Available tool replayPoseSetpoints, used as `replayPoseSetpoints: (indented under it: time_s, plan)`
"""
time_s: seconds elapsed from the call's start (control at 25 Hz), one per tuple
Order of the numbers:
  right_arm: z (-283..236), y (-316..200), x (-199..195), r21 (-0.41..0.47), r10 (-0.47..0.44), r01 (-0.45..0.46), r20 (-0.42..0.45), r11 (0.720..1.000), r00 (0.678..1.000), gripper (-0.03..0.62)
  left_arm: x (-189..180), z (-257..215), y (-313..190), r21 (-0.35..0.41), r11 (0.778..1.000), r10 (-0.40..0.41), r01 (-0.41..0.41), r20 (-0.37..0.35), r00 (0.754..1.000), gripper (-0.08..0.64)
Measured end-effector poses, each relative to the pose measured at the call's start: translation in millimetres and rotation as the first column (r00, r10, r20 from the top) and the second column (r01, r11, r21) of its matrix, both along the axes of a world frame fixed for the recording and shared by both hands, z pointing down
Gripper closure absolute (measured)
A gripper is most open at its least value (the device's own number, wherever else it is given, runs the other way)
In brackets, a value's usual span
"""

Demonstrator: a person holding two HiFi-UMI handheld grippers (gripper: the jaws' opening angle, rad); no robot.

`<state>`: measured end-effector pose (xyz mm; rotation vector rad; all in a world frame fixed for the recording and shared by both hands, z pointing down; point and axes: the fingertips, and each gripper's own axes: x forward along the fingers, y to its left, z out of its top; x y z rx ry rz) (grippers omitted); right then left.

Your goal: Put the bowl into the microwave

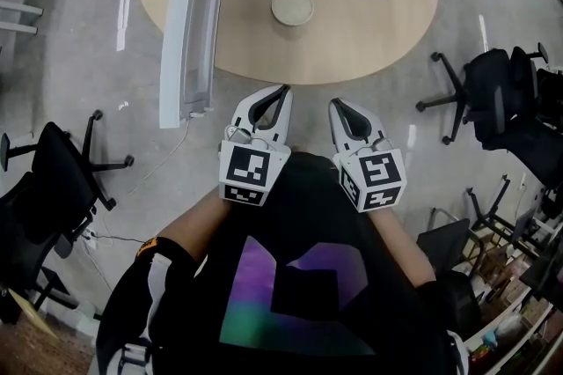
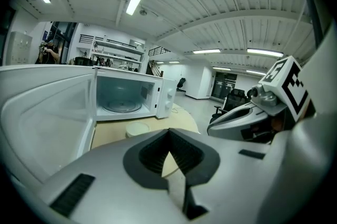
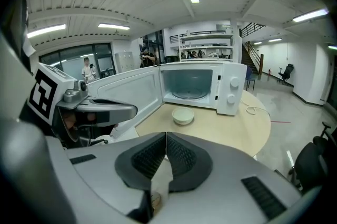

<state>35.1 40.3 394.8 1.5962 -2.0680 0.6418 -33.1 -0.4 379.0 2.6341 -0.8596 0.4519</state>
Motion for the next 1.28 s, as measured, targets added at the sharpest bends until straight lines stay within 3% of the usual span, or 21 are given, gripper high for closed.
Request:
replayPoseSetpoints:
  time_s: [0.6,0.96,1.28]
  plan:
    - [-4,-29,-8,0.027,0.039,-0.039,-0.025,0.999,0.999,0.575,-5,-2,-29,0.020,0.999,0.047,-0.047,-0.020,0.999,0.514]
    - [1,-37,-9,0.016,0.012,-0.012,-0.004,1.000,1.000,0.575,-3,1,-35,0.011,1.000,0.025,-0.025,-0.009,1.000,0.514]
    - [2,-55,8,0.037,-0.059,0.057,0.044,0.998,0.997,0.575,9,-1,-47,0.026,0.998,-0.063,0.062,0.025,0.998,0.514]
